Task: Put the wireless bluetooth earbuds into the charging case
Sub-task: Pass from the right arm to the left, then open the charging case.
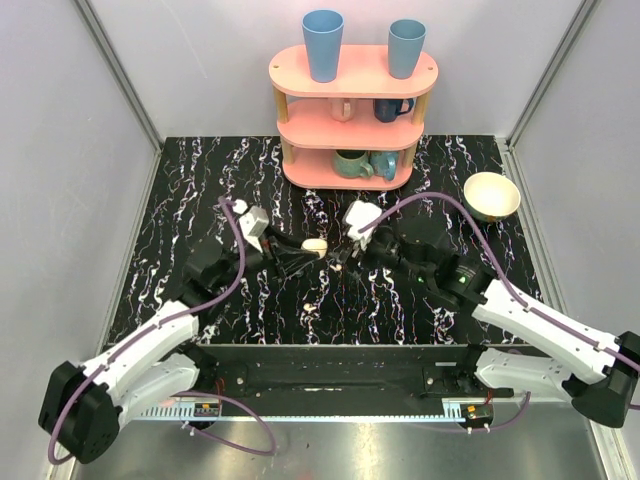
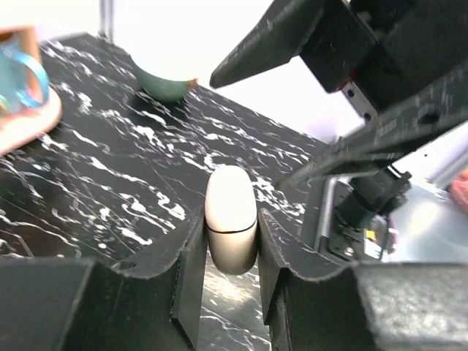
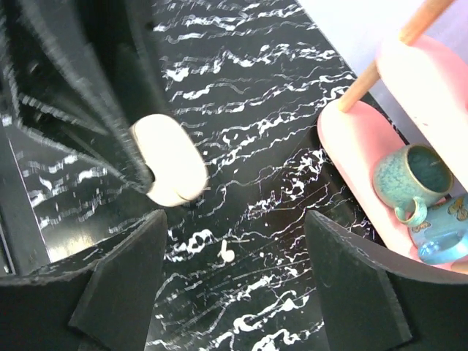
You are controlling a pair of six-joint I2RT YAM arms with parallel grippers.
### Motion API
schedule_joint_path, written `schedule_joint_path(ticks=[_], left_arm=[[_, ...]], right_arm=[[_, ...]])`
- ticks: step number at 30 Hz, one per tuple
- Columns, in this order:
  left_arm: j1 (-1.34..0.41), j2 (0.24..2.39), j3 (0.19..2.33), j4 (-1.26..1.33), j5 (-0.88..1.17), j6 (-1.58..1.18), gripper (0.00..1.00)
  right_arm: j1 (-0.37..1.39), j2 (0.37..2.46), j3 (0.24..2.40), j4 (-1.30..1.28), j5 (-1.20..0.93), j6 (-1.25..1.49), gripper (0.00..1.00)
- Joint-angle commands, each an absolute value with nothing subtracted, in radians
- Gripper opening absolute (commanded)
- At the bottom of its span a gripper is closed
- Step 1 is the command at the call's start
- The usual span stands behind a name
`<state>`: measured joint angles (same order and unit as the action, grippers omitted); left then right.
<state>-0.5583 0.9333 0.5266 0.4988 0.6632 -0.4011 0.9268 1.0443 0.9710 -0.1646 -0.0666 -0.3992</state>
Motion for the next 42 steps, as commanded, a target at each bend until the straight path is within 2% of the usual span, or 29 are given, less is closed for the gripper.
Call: schedule_joint_path(ticks=[1, 3, 7, 10, 13, 15, 20, 32, 42], left_arm=[[-0.557, 0.838, 0.45, 0.698, 0.534, -0.266, 0.0], [-0.557, 0.813, 0.411, 0.806, 0.506, -0.252, 0.0], [-0.557, 0.816, 0.241, 1.246, 0.492, -0.243, 0.0], [-0.557, 0.853, 0.183, 1.438, 0.496, -0.229, 0.0], [-0.557, 0.883, 0.164, 1.526, 0.492, -0.222, 0.0], [-0.558, 0.887, 0.166, 1.542, 0.491, -0.224, 0.0], [-0.558, 0.882, 0.17, 1.58, 0.512, -0.221, 0.0], [-0.558, 0.81, 0.187, 1.574, 0.58, -0.281, 0.0], [-0.56, 0.778, 0.209, 1.575, 0.673, -0.33, 0.0]], right_arm=[[0.925, 1.005, 1.055, -0.084, 0.057, -0.065, 0.86], [0.925, 1.017, 1.074, -0.084, 0.029, 0.032, 0.86], [0.925, 1.052, 1.083, -0.048, -0.039, 0.269, 0.87], [0.925, 1.078, 1.081, -0.029, -0.063, 0.355, 0.88], [0.925, 1.109, 1.084, -0.023, -0.133, 0.389, 0.87], [0.925, 1.141, 1.092, -0.034, -0.214, 0.39, 0.85], [0.927, 1.173, 1.1, -0.034, -0.264, 0.391, 0.84], [0.927, 1.207, 1.115, -0.061, -0.16, 0.33, 0.84], [0.927, 1.216, 1.15, -0.04, -0.098, 0.278, 0.87]])
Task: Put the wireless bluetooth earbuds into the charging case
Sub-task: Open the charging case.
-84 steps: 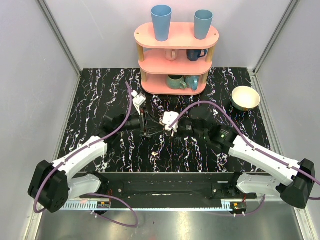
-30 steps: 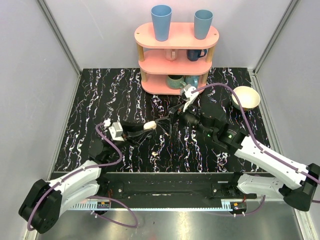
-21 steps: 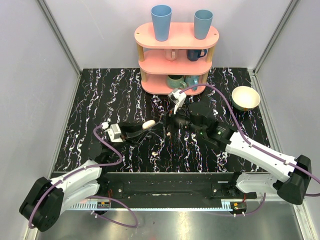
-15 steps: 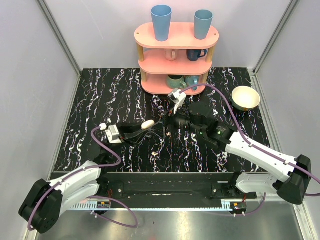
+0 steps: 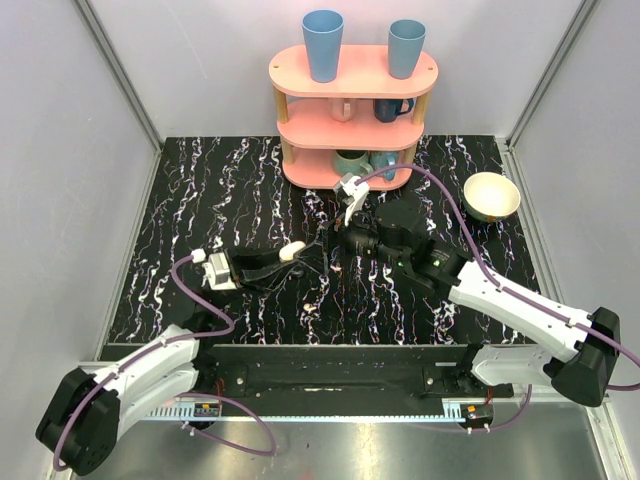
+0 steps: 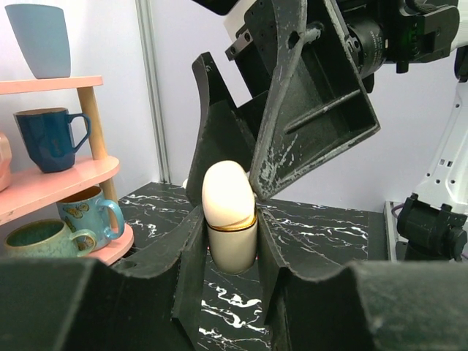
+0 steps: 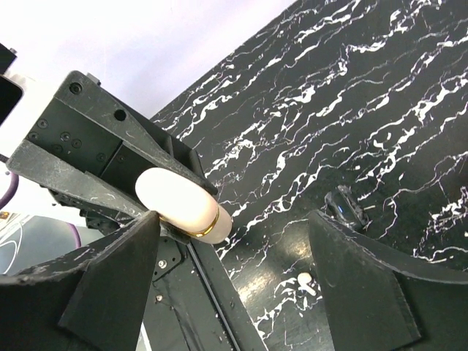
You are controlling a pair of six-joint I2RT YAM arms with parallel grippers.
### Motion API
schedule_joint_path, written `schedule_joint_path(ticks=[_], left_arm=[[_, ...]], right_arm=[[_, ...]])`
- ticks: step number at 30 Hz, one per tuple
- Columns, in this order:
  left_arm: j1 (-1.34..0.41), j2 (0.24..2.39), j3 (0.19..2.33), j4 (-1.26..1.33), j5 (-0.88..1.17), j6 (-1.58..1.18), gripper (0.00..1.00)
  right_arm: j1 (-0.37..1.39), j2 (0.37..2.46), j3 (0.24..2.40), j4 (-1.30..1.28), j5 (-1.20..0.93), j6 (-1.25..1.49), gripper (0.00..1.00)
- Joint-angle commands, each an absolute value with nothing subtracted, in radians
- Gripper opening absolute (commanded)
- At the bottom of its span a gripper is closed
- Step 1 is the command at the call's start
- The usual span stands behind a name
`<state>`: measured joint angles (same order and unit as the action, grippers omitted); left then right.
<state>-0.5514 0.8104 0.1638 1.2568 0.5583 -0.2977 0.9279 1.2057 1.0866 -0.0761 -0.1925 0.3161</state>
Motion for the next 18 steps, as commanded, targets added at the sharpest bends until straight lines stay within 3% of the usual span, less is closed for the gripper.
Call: schedule_joint_path(ticks=[1, 18], left_arm=[[-0.56, 0.773, 0.209, 1.575, 0.681, -0.333, 0.0], [-0.561, 0.749, 0.173, 1.542, 0.626, -0.321, 0.0]], right_arm=[[0.927, 1.218, 1.154, -0.04, -0.098, 0.276, 0.87], [0.927, 1.247, 1.189, -0.009, -0.235, 0.272, 0.87]])
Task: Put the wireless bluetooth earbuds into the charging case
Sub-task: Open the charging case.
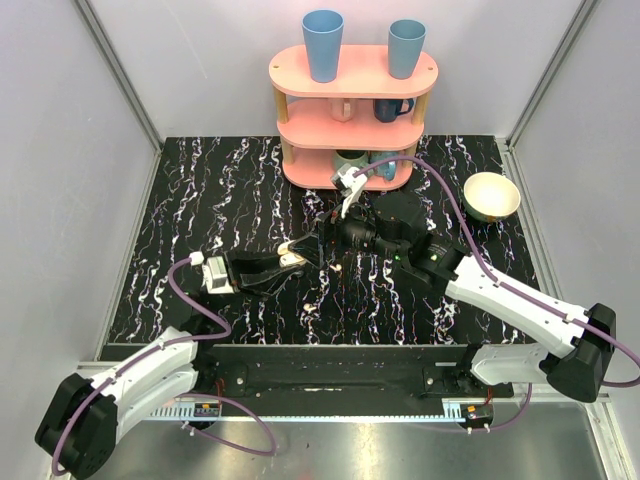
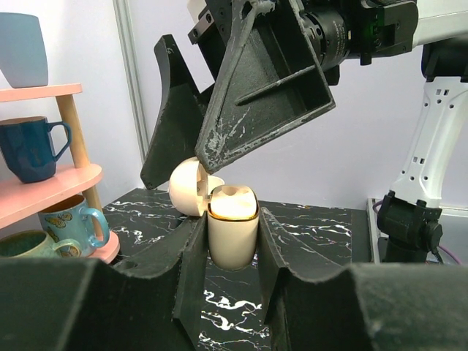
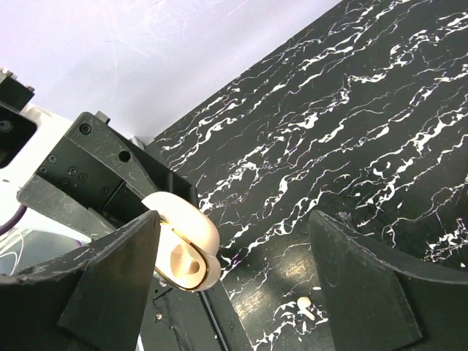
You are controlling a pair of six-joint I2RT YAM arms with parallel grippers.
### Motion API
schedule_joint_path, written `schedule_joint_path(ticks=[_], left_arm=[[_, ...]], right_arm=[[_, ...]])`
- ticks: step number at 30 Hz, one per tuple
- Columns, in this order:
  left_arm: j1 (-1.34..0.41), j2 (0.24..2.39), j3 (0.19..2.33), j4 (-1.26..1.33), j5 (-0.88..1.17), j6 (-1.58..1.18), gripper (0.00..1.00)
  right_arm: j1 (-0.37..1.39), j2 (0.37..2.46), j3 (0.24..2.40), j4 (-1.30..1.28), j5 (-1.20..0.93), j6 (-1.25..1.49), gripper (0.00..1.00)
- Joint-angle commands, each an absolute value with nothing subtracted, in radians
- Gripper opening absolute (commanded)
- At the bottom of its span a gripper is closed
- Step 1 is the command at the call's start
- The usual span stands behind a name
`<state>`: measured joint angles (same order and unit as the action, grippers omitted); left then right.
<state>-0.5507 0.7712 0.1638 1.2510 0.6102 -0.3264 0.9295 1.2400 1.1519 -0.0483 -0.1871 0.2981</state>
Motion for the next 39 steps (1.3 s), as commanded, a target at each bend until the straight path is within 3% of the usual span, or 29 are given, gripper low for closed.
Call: schedule_joint_path(ticks=[1, 33, 39], left_arm=[[-0.561, 0.749, 0.169, 1.54, 0.62, -0.318, 0.0], [-0.561, 0.692, 0.152, 1.447, 0.519, -0.295, 0.0], [-0.561, 0.655, 0.147, 1.304, 0.439, -0.218, 0.0]], right_arm=[[0.927, 1.244, 1.189, -0.009, -0.244, 0.272, 0.87], [0.925, 1.212, 1.192, 0.011, -0.31, 0.229, 0.87], [0.927, 1.157, 1.177, 0.018, -0.336, 0.213, 0.89]])
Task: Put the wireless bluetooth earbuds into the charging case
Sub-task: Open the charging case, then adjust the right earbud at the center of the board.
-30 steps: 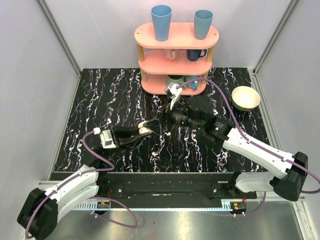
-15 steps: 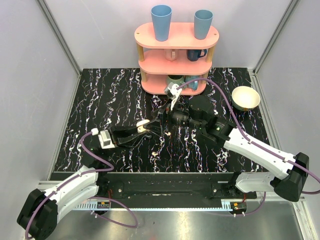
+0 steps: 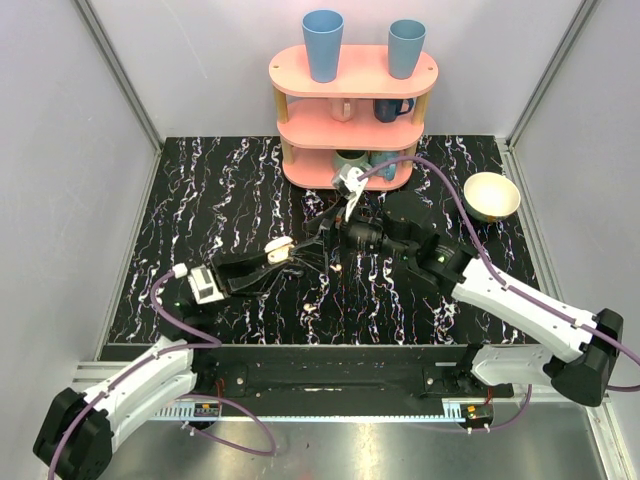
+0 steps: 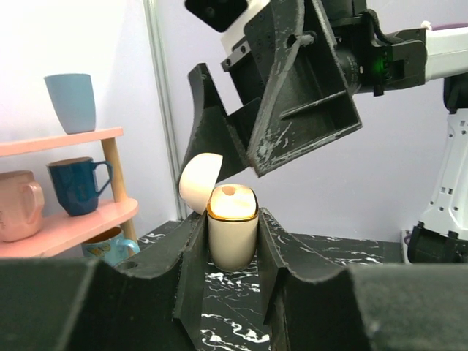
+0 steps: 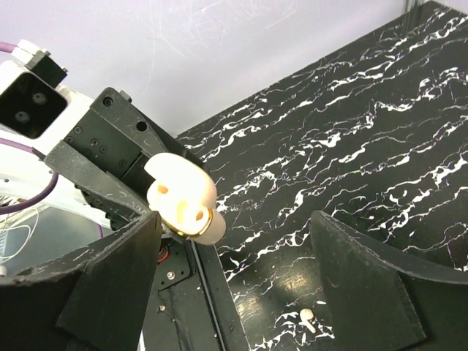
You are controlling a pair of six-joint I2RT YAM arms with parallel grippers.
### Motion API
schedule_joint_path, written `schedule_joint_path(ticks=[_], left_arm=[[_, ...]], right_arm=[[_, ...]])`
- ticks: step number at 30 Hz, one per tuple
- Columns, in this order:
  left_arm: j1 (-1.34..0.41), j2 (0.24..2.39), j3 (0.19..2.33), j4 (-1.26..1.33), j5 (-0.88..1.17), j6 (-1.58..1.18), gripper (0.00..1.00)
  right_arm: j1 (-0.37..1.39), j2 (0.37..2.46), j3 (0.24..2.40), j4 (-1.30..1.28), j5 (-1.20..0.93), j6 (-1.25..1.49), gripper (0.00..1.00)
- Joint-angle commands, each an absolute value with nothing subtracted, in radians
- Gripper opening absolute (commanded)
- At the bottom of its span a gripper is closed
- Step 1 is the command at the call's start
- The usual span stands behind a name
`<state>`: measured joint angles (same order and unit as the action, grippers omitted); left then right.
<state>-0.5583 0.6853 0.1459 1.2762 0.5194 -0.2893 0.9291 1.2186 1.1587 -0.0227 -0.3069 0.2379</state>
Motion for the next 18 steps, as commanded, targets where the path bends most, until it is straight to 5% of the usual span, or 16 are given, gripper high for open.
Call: schedule_joint_path(ticks=[1, 7, 12, 18], left_arm=[[-0.561, 0.649, 0.14, 1.29, 0.427, -0.206, 0.0], [-0.56, 0.592, 0.103, 1.247, 0.312, -0.161, 0.0], [-0.561, 0.517, 0.101, 1.158, 0.258, -0.12, 0.0], [-0.561, 0.44, 0.12, 1.094, 0.258, -0.124, 0.0]], right_arm=[[0.927, 1.144, 1.177, 0.017, -0.345, 0.213, 0.9], [0.925, 1.068, 1.128, 0.006, -0.228, 0.222, 0.91], [0.885, 1.084, 1.083, -0.173, 0.225, 0.337, 0.87], [0.723, 1.216, 1.02, -0.265, 0.232, 0.774, 0.89]])
